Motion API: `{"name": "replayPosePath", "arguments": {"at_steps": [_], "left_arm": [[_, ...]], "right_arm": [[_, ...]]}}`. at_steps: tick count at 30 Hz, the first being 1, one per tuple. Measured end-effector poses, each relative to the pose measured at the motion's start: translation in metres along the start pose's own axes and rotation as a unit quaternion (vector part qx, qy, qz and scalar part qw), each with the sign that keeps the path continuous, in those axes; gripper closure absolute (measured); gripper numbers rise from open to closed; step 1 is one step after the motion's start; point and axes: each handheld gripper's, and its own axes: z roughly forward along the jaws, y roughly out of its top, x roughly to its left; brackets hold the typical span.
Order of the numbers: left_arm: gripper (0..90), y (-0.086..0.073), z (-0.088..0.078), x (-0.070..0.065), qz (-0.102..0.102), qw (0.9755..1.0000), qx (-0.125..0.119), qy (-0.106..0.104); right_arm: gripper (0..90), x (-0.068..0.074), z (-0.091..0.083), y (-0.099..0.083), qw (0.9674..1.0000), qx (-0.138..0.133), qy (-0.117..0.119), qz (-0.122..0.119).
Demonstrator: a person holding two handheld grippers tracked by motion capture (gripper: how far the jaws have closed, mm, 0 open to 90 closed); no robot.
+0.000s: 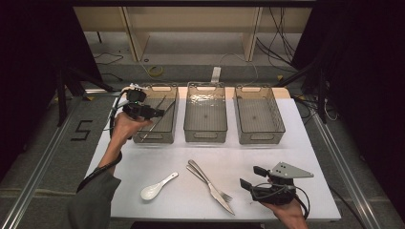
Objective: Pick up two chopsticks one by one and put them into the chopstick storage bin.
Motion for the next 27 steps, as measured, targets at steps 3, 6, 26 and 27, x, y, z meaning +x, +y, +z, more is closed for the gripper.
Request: {"name": "replayPosePath", "arguments": {"at_steps": [3, 6, 26, 27], "left_arm": [[25.2, -0.007, -0.006, -0.008, 0.011, 0.9999, 0.000, -0.007], [23.0, -0.013, -0.010, -0.015, 0.014, 0.9998, -0.002, -0.014], [16.7, -0.038, -0.025, -0.052, 0.043, 0.9983, -0.004, -0.039], [16.4, -0.039, -0.025, -0.054, 0.046, 0.9983, -0.002, -0.037]], "right_arm": [[30.0, -0.001, -0.001, 0.000, 1.0000, 0.001, 0.000, 0.000], [30.0, 0.000, 0.000, 0.000, 1.0000, 0.001, 0.000, 0.003], [30.0, -0.003, 0.000, 0.000, 0.9999, -0.002, -0.006, 0.010], [30.0, -0.003, 0.000, 0.000, 0.9999, -0.002, -0.006, 0.011]]}}
